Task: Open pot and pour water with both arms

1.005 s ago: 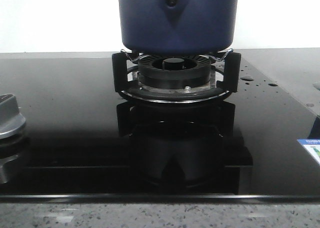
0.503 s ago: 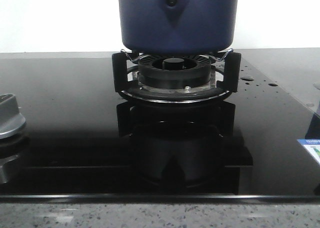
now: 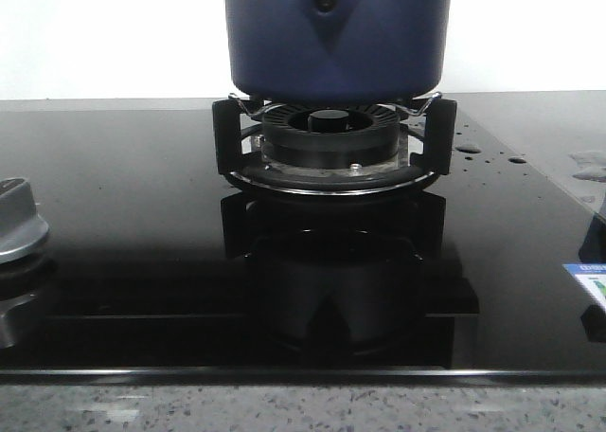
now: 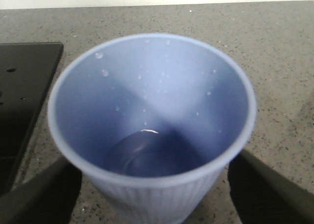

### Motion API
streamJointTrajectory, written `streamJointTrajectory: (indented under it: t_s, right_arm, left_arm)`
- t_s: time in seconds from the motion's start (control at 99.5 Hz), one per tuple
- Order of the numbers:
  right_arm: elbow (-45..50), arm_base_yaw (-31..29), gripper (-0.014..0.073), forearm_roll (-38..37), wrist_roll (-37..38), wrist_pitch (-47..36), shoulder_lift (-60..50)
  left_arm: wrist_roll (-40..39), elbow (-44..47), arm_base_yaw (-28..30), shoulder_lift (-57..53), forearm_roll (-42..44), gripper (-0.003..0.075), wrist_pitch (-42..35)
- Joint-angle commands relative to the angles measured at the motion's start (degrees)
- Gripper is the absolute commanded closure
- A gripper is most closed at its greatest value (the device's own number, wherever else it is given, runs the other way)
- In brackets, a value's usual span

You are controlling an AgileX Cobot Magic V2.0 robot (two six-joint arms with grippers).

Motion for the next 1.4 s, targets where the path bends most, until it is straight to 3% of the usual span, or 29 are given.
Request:
streamJointTrajectory:
  t_s: [0.0,0.201,0.653,0.965,1.387]
  right_arm:
    - [-2.0,-0.1,0.0049,-0.34,0.81,-4.8,-0.6]
    - [-2.0,0.7,0.0049,-4.56,7.55,-8.15,-0.6]
    - [-2.0,5.61,0.0055,-4.67,7.98,-12.93,5.3]
    - [-2.0,5.61,0.0337,-4.67,7.98,-16.23,5.56]
    - [-2.0,5.61,0.0356,-8.85,7.37,-16.52,4.85]
  left_arm:
    - [-0.54,-2.0,0.02,-1.71,-5.79,0.0476,-0.77]
    - [-0.54,-2.0,0.02,-1.62,-5.79,0.0476,-0.77]
    - [-0.54,-2.0,0.02,-1.62,-5.79,0.0476,0.48]
    - [-0.54,-2.0,0.02,-1.62,-5.79,0.0477,1.25]
    - [-0.54,-2.0,0.02,-1.62,-5.79,0.0478,1.25]
